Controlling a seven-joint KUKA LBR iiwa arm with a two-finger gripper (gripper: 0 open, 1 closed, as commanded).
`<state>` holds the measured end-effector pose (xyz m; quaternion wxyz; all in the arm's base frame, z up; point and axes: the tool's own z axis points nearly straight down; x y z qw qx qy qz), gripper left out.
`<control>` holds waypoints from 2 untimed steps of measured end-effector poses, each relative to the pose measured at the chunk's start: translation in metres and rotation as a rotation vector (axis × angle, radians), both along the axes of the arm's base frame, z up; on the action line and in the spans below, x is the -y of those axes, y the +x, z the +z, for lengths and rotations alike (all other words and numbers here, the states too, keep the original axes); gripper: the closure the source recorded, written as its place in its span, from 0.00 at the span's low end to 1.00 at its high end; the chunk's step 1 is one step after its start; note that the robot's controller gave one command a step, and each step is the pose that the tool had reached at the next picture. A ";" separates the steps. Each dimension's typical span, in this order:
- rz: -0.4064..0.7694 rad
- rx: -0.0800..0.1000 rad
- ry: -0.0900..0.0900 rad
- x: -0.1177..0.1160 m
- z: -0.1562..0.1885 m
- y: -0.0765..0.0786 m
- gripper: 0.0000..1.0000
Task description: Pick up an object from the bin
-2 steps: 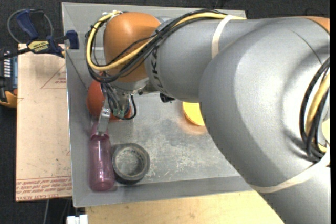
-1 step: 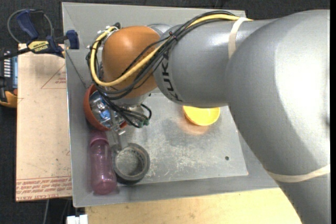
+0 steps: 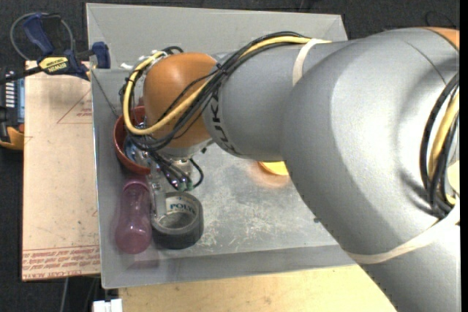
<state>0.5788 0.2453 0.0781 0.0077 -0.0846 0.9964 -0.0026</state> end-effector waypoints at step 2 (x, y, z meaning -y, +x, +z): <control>0.811 0.046 -0.016 -0.002 0.008 -0.007 1.00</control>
Offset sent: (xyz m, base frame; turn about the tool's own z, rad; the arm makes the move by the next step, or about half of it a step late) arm 0.0000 0.0000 0.0000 0.0000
